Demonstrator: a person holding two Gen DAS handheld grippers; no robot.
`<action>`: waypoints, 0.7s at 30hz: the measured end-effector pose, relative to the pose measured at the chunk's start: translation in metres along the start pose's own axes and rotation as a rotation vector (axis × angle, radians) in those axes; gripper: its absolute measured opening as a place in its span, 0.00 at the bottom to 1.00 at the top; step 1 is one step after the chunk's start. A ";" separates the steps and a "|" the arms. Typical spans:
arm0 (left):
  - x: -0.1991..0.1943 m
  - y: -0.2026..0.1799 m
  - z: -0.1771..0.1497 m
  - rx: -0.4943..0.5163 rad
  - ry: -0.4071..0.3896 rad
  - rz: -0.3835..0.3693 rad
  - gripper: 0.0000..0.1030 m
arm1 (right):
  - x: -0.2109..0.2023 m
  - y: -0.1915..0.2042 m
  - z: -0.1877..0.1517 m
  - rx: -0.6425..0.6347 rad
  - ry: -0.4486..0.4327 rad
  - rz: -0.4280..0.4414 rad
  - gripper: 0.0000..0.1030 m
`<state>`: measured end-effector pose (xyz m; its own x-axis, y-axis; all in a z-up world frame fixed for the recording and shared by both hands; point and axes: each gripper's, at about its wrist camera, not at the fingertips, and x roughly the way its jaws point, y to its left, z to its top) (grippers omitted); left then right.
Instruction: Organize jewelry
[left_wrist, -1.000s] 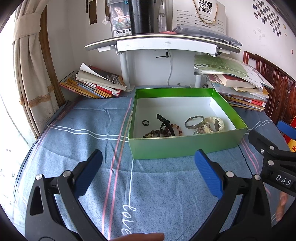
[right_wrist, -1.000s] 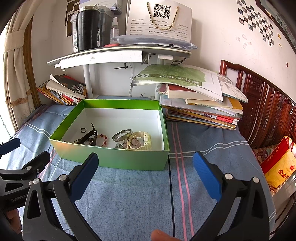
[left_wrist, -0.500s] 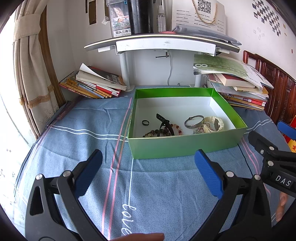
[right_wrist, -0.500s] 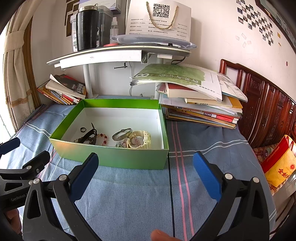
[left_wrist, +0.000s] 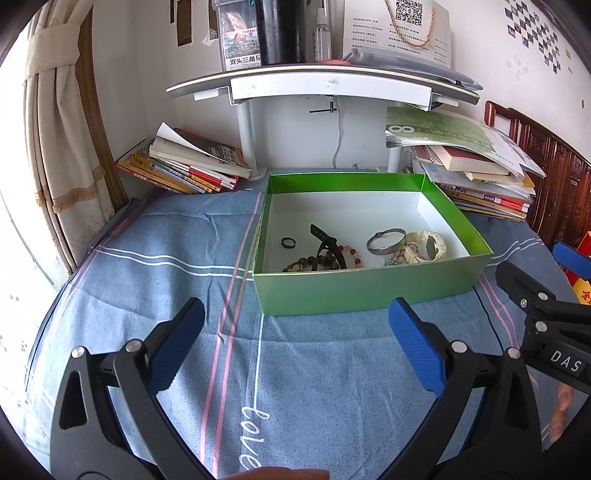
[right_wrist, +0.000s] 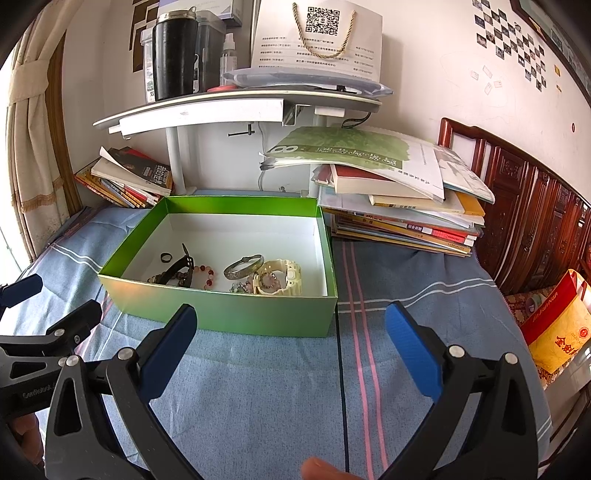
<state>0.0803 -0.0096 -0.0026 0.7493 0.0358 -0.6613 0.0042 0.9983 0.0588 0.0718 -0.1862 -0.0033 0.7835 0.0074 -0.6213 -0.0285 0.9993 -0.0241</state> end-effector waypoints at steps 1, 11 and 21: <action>0.000 0.000 0.000 0.000 0.000 0.000 0.96 | 0.000 0.001 -0.001 -0.002 0.001 0.000 0.97; -0.001 0.001 0.001 0.005 -0.005 0.003 0.96 | -0.003 0.004 -0.003 -0.006 0.010 0.010 0.97; -0.002 0.000 0.001 0.008 -0.004 0.001 0.96 | -0.003 0.004 -0.003 -0.006 0.010 0.012 0.97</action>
<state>0.0799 -0.0101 -0.0007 0.7517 0.0365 -0.6585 0.0091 0.9978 0.0657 0.0673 -0.1819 -0.0041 0.7769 0.0189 -0.6294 -0.0416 0.9989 -0.0214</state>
